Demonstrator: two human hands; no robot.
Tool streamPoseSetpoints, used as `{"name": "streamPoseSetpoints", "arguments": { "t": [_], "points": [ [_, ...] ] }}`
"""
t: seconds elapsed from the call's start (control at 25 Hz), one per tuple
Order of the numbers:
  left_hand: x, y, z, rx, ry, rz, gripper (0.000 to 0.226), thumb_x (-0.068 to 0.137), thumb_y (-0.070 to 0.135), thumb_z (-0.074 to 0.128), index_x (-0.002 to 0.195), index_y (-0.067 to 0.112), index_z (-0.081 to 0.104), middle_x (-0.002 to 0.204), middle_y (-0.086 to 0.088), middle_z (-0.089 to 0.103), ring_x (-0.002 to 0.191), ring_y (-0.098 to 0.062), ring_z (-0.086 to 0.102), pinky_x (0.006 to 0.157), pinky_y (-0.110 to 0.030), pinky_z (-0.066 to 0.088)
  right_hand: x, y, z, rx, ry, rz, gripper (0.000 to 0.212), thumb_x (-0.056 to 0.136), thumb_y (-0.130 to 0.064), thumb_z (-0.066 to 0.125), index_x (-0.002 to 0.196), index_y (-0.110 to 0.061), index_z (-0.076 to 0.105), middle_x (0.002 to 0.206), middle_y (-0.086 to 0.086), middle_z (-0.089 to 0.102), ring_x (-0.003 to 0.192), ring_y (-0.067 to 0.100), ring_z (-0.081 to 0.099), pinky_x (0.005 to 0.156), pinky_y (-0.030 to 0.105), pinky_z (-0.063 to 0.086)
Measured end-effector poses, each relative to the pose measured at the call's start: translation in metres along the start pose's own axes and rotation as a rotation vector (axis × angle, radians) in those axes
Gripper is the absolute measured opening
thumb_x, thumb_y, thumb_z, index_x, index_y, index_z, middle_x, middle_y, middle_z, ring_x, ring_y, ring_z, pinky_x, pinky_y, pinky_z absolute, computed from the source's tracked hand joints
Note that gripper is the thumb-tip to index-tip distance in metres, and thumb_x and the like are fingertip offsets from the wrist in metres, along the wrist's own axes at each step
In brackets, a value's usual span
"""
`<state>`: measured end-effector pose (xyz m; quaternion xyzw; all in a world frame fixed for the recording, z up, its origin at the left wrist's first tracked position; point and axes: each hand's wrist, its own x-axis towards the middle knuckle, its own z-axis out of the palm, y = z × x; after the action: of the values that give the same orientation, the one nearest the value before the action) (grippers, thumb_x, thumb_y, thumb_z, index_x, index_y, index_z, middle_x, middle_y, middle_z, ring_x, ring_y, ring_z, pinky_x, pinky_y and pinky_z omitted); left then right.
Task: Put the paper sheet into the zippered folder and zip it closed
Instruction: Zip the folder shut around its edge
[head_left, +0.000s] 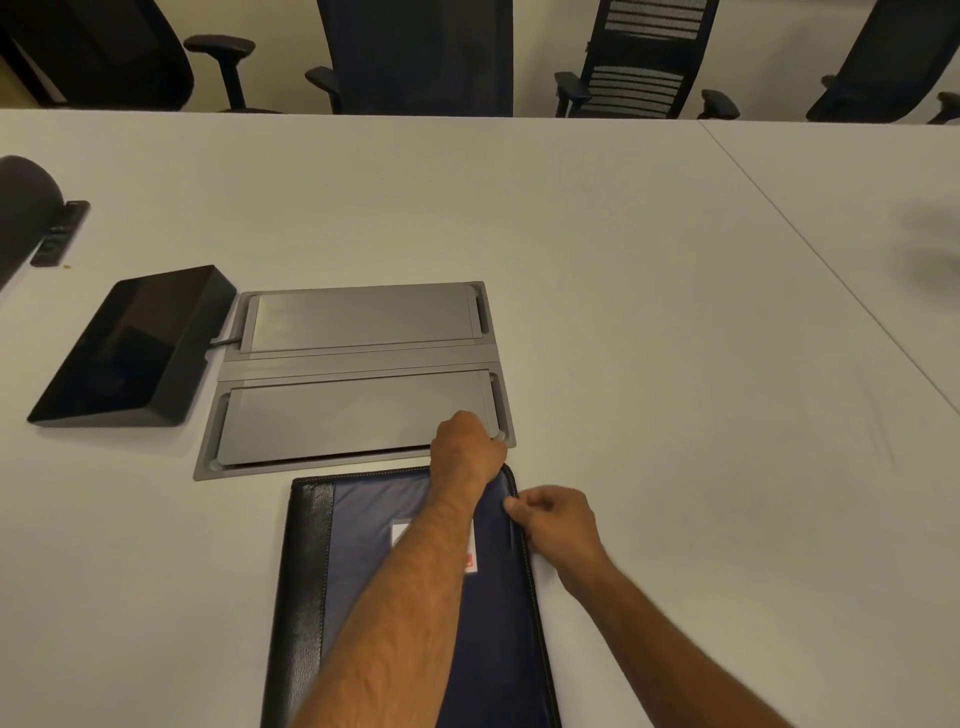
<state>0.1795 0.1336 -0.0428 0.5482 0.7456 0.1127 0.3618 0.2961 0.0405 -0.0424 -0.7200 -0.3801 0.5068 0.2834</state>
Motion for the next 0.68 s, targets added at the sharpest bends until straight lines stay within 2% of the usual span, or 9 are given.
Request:
{"name": "streamPoseSetpoints", "arguments": {
  "t": [0.08, 0.2, 0.32, 0.48, 0.6, 0.68],
  "points": [
    [0.001, -0.001, 0.001, 0.01, -0.002, -0.001, 0.014, 0.084, 0.02, 0.069, 0.084, 0.007, 0.065, 0.077, -0.005, 0.064, 0.066, -0.018, 0.058, 0.047, -0.023, 0.039, 0.016, -0.012, 0.006, 0.029, 0.029, -0.005, 0.012, 0.084, -0.025, 0.07, 0.078, -0.016, 0.075, 0.079, 0.004, 0.075, 0.078, 0.021, 0.071, 0.074, 0.039, 0.06],
    [0.003, 0.0, 0.001, 0.024, -0.01, -0.006, 0.013, 0.083, 0.02, 0.07, 0.085, 0.007, 0.065, 0.079, -0.006, 0.065, 0.065, -0.017, 0.056, 0.043, -0.023, 0.035, 0.031, -0.02, 0.012, -0.02, 0.055, -0.025, 0.014, 0.089, -0.021, 0.064, 0.084, -0.013, 0.074, 0.082, 0.005, 0.073, 0.08, 0.022, 0.069, 0.076, 0.04, 0.06],
    [0.004, 0.0, 0.001, 0.06, -0.012, -0.021, 0.016, 0.085, 0.019, 0.069, 0.092, 0.006, 0.063, 0.08, -0.005, 0.059, 0.069, -0.017, 0.055, 0.049, -0.023, 0.039, 0.037, -0.021, 0.015, -0.11, 0.051, -0.013, 0.022, 0.092, -0.021, 0.059, 0.078, -0.009, 0.072, 0.08, 0.012, 0.071, 0.076, 0.024, 0.067, 0.075, 0.042, 0.059],
    [0.008, -0.009, -0.008, 0.09, 0.009, -0.039, 0.014, 0.087, 0.018, 0.066, 0.094, 0.006, 0.061, 0.081, -0.004, 0.055, 0.071, -0.018, 0.053, 0.053, -0.026, 0.042, 0.04, -0.019, 0.015, -0.193, 0.053, -0.036, 0.027, 0.093, -0.022, 0.057, 0.069, -0.018, 0.067, 0.078, 0.004, 0.07, 0.074, 0.019, 0.064, 0.074, 0.038, 0.057],
    [0.009, -0.021, -0.018, 0.091, 0.026, -0.061, 0.011, 0.088, 0.017, 0.064, 0.089, 0.007, 0.06, 0.081, -0.005, 0.056, 0.07, -0.019, 0.053, 0.046, -0.024, 0.037, 0.041, -0.019, 0.016, -0.241, 0.061, -0.056, 0.025, 0.094, -0.023, 0.056, 0.079, -0.01, 0.072, 0.083, 0.008, 0.072, 0.079, 0.023, 0.067, 0.075, 0.035, 0.056],
    [0.009, -0.029, -0.026, 0.074, 0.045, -0.074, 0.011, 0.088, 0.017, 0.063, 0.085, 0.008, 0.057, 0.079, -0.004, 0.056, 0.069, -0.019, 0.053, 0.048, -0.024, 0.037, 0.041, -0.018, 0.017, -0.267, 0.065, -0.061, 0.026, 0.094, -0.023, 0.055, 0.083, -0.007, 0.072, 0.084, 0.011, 0.071, 0.079, 0.024, 0.066, 0.074, 0.034, 0.055]
  ]
}}
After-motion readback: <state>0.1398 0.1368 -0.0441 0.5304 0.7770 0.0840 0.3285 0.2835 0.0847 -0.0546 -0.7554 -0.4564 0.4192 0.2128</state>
